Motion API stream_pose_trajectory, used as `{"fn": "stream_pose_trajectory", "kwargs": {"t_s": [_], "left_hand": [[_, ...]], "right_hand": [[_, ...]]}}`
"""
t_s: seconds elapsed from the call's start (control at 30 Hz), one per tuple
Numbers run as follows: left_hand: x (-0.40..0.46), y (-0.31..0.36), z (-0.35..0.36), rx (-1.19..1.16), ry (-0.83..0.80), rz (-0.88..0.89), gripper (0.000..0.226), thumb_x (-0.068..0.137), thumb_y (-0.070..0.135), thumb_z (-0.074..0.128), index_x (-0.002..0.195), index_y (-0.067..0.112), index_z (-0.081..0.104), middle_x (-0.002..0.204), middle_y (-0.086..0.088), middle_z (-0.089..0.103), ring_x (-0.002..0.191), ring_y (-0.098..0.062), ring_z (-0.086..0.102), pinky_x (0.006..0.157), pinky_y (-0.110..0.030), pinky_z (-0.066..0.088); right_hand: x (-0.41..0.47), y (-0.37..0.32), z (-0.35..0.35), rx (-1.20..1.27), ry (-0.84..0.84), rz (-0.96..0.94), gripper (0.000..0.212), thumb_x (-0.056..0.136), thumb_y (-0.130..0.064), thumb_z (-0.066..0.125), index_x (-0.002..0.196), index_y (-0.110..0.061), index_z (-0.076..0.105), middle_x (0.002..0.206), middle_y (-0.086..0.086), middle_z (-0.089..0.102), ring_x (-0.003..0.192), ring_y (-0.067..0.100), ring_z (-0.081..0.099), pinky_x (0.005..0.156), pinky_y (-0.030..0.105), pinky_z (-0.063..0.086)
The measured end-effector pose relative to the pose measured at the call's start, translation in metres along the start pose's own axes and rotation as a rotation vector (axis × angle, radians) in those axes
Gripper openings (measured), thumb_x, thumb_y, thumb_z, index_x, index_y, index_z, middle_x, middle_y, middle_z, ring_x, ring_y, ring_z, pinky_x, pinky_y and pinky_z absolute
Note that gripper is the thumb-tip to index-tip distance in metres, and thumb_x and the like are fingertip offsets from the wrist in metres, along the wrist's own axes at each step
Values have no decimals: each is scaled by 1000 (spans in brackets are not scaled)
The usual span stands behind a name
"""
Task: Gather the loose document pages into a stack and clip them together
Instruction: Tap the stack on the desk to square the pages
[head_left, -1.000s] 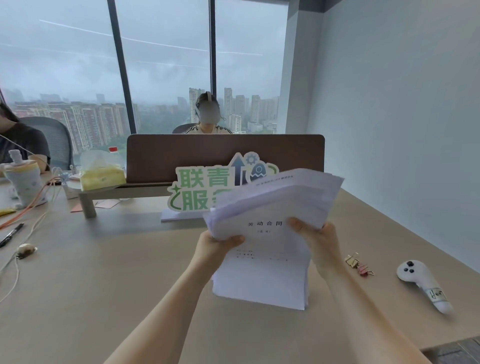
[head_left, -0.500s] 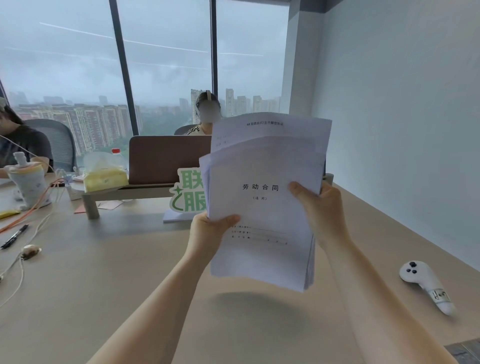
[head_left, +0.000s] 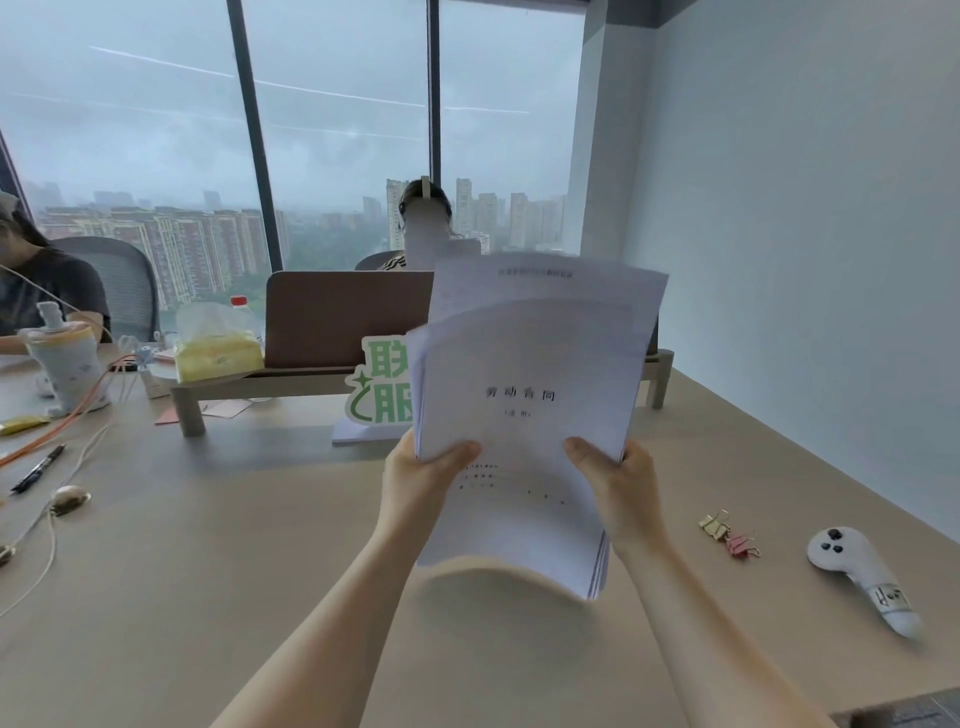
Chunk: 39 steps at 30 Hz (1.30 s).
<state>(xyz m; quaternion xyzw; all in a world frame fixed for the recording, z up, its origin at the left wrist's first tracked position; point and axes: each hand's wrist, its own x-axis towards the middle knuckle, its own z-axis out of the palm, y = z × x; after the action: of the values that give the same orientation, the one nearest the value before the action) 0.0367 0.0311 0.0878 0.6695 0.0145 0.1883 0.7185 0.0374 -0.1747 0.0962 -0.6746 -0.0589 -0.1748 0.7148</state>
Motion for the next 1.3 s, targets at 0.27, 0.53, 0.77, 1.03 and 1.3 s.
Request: {"fn": "stream_pose_trajectory", "kwargs": {"t_s": [0.27, 0.53, 0.77, 1.03, 1.3], "left_hand": [[-12, -24, 0, 36, 45, -89, 13, 77, 17, 81, 72, 10, 71, 62, 6, 71, 58, -9, 65, 52, -18, 50], [-26, -40, -7, -14, -50, -205, 12, 73, 11, 83, 83, 9, 75, 76, -3, 76, 69, -16, 70, 65, -30, 57], [-6, -29, -16, 108, 22, -131, 19, 73, 9, 83, 59, 16, 71, 64, -3, 68, 63, -22, 59, 64, -36, 49], [29, 53, -42, 833, -2, 179, 15, 77, 33, 77, 66, 25, 71, 63, 3, 67, 61, -22, 61, 59, -28, 45], [25, 71, -39, 1371, -155, 474, 17, 84, 38, 68, 81, 22, 72, 78, 0, 67, 74, -24, 55, 61, -29, 33]], "right_hand": [[-12, 18, 4, -67, -5, 50, 12, 90, -14, 66, 88, -23, 75, 75, -12, 76, 68, 3, 70, 55, 12, 48], [-25, 45, 0, -4, -28, 152, 6, 87, -12, 72, 86, -11, 78, 80, -2, 77, 72, 13, 69, 66, 29, 52], [-4, 25, -8, -27, 98, -22, 52, 80, -18, 78, 124, -29, 54, 99, 7, 67, 78, 15, 64, 75, 37, 52], [34, -30, -33, -353, 239, -249, 101, 76, -31, 81, 152, -41, 15, 156, -15, 30, 140, 7, 32, 112, 34, 30], [25, 10, -46, -368, 101, -87, 34, 73, -19, 83, 88, -41, 62, 113, -2, 67, 95, 18, 56, 78, 29, 40]]}}
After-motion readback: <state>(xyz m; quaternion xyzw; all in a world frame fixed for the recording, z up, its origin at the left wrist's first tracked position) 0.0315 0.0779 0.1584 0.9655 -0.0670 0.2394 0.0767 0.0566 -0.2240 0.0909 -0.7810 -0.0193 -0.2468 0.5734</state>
